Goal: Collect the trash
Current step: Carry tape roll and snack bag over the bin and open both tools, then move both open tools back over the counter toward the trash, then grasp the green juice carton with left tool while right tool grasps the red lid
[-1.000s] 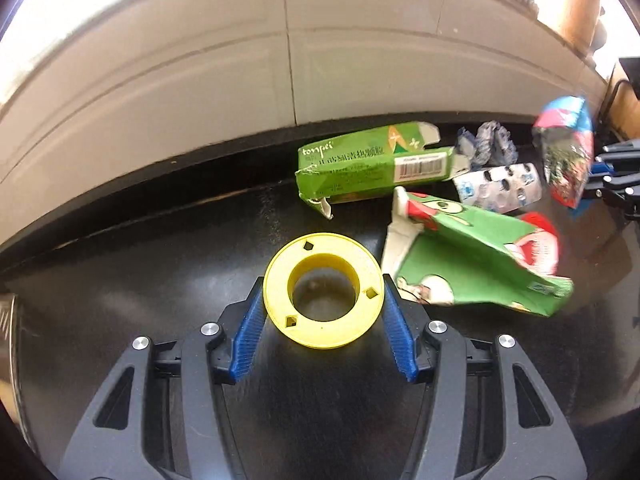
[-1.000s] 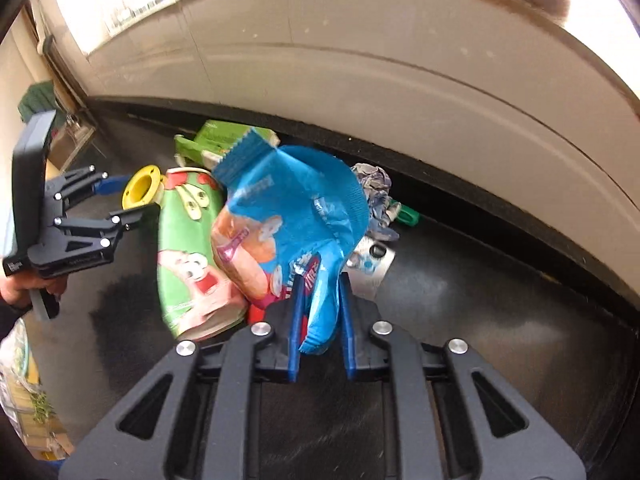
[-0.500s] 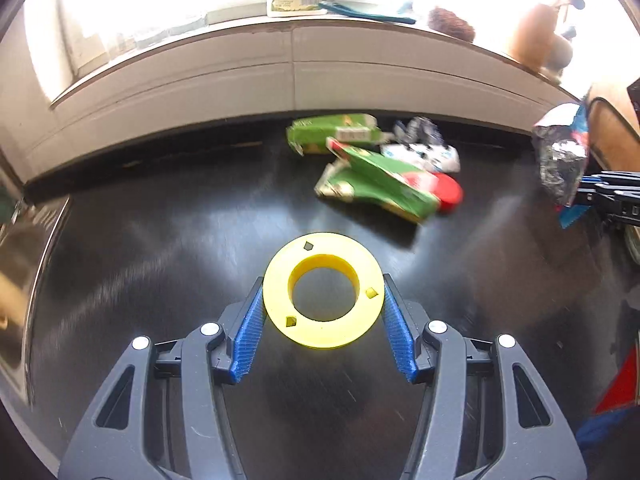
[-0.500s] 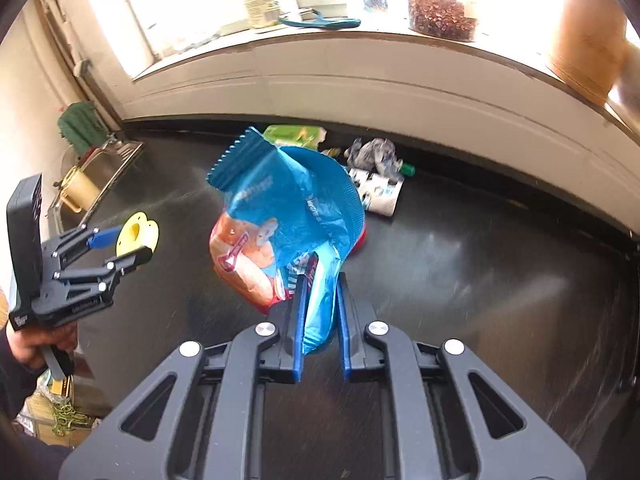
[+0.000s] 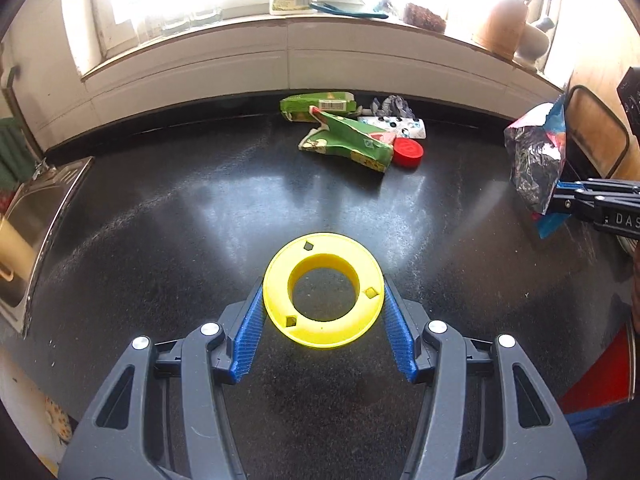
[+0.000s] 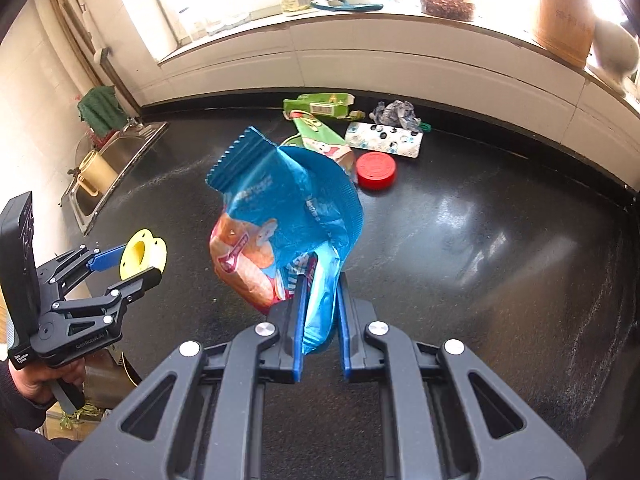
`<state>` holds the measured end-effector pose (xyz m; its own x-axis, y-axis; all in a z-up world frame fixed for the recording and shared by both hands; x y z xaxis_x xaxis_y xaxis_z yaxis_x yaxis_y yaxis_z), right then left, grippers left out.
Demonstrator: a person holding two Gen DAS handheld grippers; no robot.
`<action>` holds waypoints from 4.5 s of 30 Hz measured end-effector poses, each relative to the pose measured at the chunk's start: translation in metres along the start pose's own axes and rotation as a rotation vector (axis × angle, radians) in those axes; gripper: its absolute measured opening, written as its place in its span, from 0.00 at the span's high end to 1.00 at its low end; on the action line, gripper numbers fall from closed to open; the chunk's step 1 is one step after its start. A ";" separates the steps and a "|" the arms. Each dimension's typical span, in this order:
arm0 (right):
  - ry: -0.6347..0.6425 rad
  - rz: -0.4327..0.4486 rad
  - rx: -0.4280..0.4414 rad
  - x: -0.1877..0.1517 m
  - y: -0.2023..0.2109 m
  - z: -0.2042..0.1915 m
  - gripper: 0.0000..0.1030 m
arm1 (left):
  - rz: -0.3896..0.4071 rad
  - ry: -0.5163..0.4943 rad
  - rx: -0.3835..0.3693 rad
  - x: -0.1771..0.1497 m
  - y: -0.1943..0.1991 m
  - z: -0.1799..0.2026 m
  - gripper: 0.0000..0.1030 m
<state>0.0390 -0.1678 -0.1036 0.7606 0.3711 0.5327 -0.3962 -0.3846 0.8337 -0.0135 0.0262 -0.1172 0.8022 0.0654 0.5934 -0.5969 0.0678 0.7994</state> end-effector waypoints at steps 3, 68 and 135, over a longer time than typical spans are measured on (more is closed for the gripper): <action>0.025 0.003 0.015 0.003 -0.001 -0.017 0.86 | 0.018 0.031 0.018 -0.002 0.009 -0.011 0.47; 0.803 -0.524 0.484 -0.083 -0.207 -0.548 0.33 | -0.111 0.848 0.393 -0.338 0.072 -0.350 0.09; 0.066 -0.126 -0.036 0.074 -0.141 0.085 0.18 | -0.182 0.061 0.070 0.083 -0.170 -0.013 0.07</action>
<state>0.1946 -0.1586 -0.1941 0.7707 0.4693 0.4311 -0.3191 -0.3013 0.8985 0.1544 0.0328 -0.2045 0.8933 0.1190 0.4333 -0.4380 0.0146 0.8989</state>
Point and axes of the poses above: each gripper's, at about its wrist camera, not at the fingertips, and y roughly against the way its jaws point, z to its right, x to its top, the point moved 5 cm from there along -y, roughly the way its jaws point, and after that the axes turned 6 degrees about y, right-handed, at the moved point
